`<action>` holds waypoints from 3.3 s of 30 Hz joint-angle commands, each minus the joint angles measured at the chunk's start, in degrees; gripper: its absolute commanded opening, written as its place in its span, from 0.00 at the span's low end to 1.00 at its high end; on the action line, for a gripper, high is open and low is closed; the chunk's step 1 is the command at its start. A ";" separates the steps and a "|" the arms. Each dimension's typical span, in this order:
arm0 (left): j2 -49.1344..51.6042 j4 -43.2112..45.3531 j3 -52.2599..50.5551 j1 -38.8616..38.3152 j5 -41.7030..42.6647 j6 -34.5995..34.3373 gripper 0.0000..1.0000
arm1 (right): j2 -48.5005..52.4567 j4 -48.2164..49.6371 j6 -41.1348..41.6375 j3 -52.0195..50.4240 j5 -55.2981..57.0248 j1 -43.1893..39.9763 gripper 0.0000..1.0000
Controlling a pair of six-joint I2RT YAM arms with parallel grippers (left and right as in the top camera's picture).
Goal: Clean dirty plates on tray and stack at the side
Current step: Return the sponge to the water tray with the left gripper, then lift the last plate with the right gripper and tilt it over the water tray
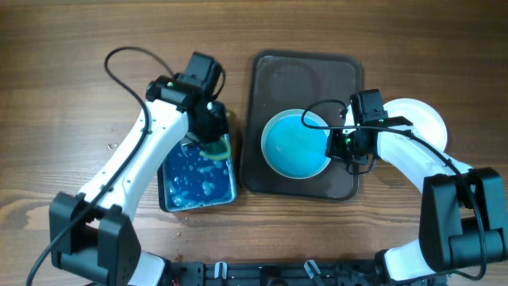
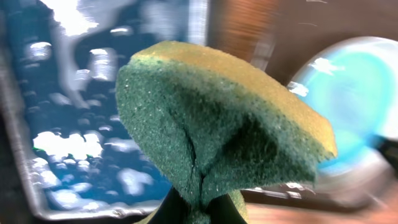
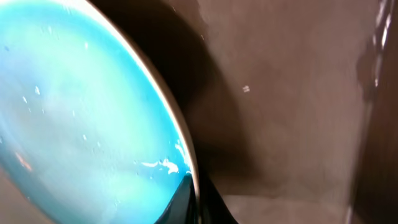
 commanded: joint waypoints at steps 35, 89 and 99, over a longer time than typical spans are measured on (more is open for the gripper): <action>-23.71 -2.08 -6.40 28.61 5.79 -0.61 1.00 | -12.31 -17.05 0.94 22.75 19.76 27.12 0.04; -27.04 -2.49 -6.40 29.81 5.79 -0.61 1.00 | -6.14 16.22 -28.20 22.75 90.84 68.63 0.04; -27.04 -2.49 -6.40 29.81 5.79 -0.61 1.00 | -6.14 16.39 -29.64 22.75 90.84 68.63 0.04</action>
